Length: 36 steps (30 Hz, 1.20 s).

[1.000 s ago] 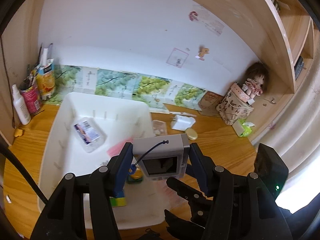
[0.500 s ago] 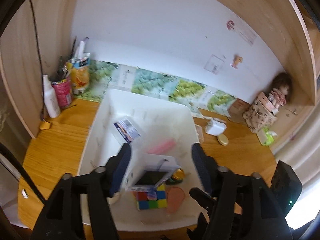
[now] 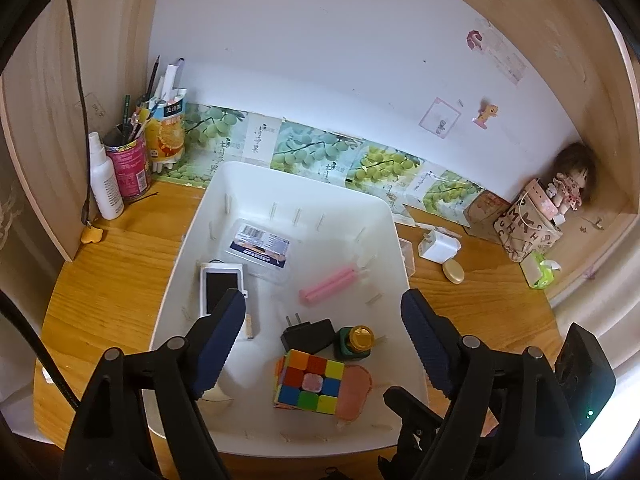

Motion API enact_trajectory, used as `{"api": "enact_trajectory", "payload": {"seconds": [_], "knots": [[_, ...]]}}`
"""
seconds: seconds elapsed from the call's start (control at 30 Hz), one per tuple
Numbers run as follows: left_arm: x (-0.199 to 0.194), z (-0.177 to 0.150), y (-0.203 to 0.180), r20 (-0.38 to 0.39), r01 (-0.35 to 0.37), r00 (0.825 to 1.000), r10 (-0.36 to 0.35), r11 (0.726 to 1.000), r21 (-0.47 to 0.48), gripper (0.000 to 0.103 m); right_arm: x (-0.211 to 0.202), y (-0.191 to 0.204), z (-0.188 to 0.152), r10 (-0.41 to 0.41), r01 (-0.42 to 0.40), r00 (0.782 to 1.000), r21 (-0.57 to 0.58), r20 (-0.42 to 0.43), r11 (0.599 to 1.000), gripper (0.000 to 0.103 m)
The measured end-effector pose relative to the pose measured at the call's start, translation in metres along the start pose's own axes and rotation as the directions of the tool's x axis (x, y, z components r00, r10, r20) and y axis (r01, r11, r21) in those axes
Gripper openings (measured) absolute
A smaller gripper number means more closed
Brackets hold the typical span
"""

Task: Organize rigid objects
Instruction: 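Withdraw both open tools from the white tray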

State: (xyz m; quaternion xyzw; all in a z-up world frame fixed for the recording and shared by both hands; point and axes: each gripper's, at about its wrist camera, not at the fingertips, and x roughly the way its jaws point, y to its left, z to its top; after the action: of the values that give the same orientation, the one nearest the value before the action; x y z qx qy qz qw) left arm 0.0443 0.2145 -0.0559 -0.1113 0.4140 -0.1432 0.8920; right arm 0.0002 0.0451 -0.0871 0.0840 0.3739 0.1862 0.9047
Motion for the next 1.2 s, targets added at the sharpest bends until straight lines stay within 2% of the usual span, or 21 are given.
{"api": "enact_trajectory", "payload": {"seconds": [0.47, 0.6, 0.8, 1.2], "knots": [[0.022, -0.007, -0.051, -0.051, 0.01, 0.999, -0.008, 0.999, 0.036, 0.083, -0.02, -0.045, -0.008, -0.021, 0.022, 1.0, 0.051, -0.01, 0.998, 0.075], [0.03, -0.007, -0.073, -0.056, 0.015, 0.998, -0.013, 0.999, 0.043, 0.083, -0.028, -0.066, -0.008, -0.034, 0.035, 0.999, 0.065, -0.02, 0.997, 0.08], [0.044, -0.006, -0.106, -0.073, 0.028, 0.997, -0.025, 0.999, 0.046, 0.083, -0.044, -0.105, -0.003, -0.056, 0.059, 0.998, 0.079, -0.031, 0.995, 0.08], [0.086, -0.009, -0.157, -0.142, 0.03, 0.989, -0.03, 1.0, -0.003, 0.083, -0.051, -0.178, 0.007, -0.114, 0.123, 0.987, 0.077, -0.117, 0.989, 0.08]]}}
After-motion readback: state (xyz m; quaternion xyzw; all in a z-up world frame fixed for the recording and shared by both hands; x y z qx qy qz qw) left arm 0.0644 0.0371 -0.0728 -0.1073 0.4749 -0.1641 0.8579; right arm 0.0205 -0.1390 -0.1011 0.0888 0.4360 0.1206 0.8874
